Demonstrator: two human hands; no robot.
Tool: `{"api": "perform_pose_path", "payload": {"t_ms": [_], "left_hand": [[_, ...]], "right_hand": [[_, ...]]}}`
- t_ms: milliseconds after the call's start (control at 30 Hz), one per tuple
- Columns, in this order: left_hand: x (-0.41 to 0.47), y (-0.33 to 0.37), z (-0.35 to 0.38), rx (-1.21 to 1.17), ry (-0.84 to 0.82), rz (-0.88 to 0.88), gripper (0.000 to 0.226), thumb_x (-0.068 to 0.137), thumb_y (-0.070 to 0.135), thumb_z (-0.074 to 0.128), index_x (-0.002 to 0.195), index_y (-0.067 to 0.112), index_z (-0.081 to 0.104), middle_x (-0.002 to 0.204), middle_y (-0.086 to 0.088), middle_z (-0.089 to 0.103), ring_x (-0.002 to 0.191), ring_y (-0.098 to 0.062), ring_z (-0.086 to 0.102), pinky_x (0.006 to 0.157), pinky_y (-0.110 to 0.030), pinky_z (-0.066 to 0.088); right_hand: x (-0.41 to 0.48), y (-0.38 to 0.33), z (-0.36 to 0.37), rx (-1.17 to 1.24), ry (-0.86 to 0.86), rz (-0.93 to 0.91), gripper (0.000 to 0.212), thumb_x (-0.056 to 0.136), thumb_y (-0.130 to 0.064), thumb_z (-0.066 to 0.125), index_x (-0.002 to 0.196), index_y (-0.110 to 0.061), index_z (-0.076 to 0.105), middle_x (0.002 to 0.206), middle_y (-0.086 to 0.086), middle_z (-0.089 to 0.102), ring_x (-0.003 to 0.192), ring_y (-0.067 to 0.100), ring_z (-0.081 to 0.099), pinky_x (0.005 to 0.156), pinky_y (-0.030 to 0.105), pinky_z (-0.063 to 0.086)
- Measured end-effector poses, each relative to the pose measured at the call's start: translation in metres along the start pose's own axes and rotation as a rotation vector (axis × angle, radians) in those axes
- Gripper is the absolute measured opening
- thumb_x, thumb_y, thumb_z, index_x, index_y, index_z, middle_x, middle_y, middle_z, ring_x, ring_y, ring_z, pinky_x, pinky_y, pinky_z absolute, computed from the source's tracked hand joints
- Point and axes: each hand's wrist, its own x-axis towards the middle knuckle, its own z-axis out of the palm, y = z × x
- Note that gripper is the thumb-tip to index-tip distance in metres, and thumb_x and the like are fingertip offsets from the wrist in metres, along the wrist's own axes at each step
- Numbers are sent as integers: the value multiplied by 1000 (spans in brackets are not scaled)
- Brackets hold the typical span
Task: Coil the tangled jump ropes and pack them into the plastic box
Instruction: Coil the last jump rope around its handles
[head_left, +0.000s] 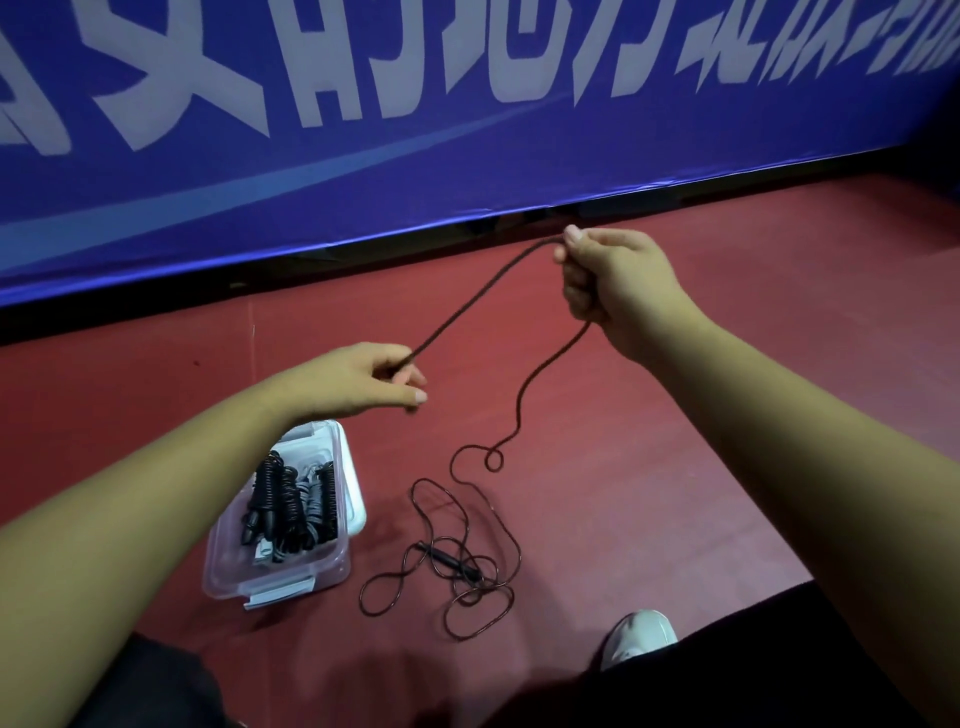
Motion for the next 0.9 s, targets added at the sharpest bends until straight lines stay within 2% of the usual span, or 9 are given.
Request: {"api": "perform_pose_path", "payload": {"t_ms": [133, 200, 300, 367, 467, 567, 633, 767, 900], "left_hand": [[-2, 0, 1, -242, -41, 34, 20, 89, -2, 67, 94, 6, 50, 86, -15, 64, 92, -28, 71, 88, -35, 51], [-3, 4, 6, -409, -79, -5, 32, 91, -7, 60, 116, 10, 51, 80, -11, 59, 81, -29, 71, 76, -30, 53], [-6, 11, 10, -542, -78, -140, 32, 87, 9, 70, 116, 8, 59, 73, -9, 57, 60, -21, 63, 51, -22, 47], [-8, 15, 14, -524, -91, -227, 28, 93, 31, 61, 109, 9, 60, 65, -8, 51, 45, -15, 49, 39, -19, 33], [-7, 22, 22, -814, -92, -215, 28, 99, 36, 46, 114, 16, 57, 59, -2, 37, 40, -10, 29, 40, -19, 21], [-3, 35, 27, -1195, -20, -64, 28, 90, 7, 46, 115, 1, 55, 74, -6, 47, 57, -13, 49, 52, -22, 40], [-2, 43, 28, -1278, 25, 5, 30, 86, 4, 47, 114, 2, 57, 80, -6, 54, 65, -13, 58, 54, -19, 49], [-1, 50, 27, -1310, 82, 44, 23, 93, 27, 49, 115, 25, 57, 60, 4, 47, 43, -7, 42, 39, -16, 35], [2, 50, 21, -1317, 94, 21, 17, 90, 25, 53, 94, 11, 63, 41, 8, 25, 31, -3, 24, 37, -18, 17]], "right_hand": [[10, 16, -14, -71, 178, 60, 34, 105, -21, 46, 75, -11, 56, 55, -2, 33, 44, 12, 26, 44, 19, 18], [14, 18, -19, -82, 275, 84, 34, 105, -21, 45, 75, -11, 56, 57, 0, 33, 45, 12, 26, 45, 19, 17], [17, 21, -29, -132, 351, 90, 34, 106, -21, 43, 75, -11, 55, 59, 1, 33, 45, 12, 26, 44, 19, 19], [19, 24, -36, -146, 388, 88, 35, 106, -22, 43, 75, -12, 55, 59, 2, 33, 44, 12, 27, 43, 18, 20], [22, 33, -42, -184, 413, 122, 36, 106, -22, 41, 75, -11, 55, 60, 3, 32, 45, 13, 27, 41, 16, 20], [19, 47, -38, -271, 360, 200, 36, 106, -22, 40, 75, -11, 55, 58, 6, 37, 43, 15, 34, 39, 15, 27], [14, 53, -32, -332, 278, 261, 36, 106, -23, 42, 76, -11, 58, 58, 7, 42, 39, 16, 41, 39, 17, 33], [2, 53, -15, -487, -26, 299, 34, 106, -25, 45, 83, -9, 64, 58, 6, 50, 38, 13, 50, 44, 20, 38], [-6, 49, 1, -510, -216, 250, 30, 104, -20, 49, 88, -3, 67, 57, 6, 47, 40, 14, 39, 43, 22, 33]]}}
